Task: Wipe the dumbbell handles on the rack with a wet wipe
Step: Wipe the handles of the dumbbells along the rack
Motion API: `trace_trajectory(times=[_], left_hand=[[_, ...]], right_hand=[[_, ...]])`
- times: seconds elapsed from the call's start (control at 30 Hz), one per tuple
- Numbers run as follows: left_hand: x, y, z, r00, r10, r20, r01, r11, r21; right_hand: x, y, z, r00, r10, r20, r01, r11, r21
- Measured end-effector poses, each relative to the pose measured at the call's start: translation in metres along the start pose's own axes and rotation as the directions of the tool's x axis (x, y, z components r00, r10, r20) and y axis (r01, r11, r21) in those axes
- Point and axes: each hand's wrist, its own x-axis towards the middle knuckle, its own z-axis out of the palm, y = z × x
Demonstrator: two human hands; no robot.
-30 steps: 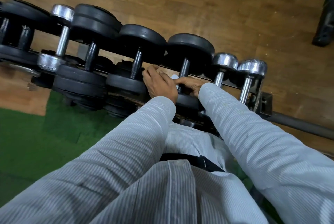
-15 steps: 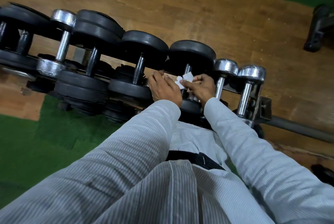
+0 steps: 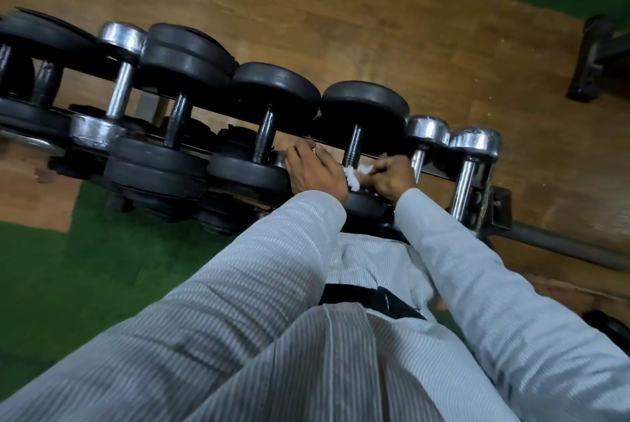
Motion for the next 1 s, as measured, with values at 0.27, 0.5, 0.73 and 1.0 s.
trace_trajectory(times=[0.27,0.5,0.73,1.0], left_hand=[[0.0,-0.002,0.0,1.0,0.013,-0.006,-0.013,1.0,-0.005],[0.0,0.0,-0.001,1.0,0.014,-0.002,-0.014,1.0,-0.008],[0.002,-0.003,0.0,0.999,0.021,0.029,-0.021,1.0,-0.012],[0.003,-0.003,0.001,0.999,0.007,0.045,-0.007,1.0,0.001]], right_hand=[[-0.012,-0.015,0.008,0.999,0.033,0.019,-0.031,0.996,-0.082],[-0.013,-0.021,0.013,0.956,0.177,-0.234,-0.063,0.902,0.427],[-0.014,-0.01,0.014,0.995,0.085,0.048,-0.09,0.989,0.117],[-0.025,-0.003,-0.003,0.995,0.079,0.066,-0.091,0.975,0.204]])
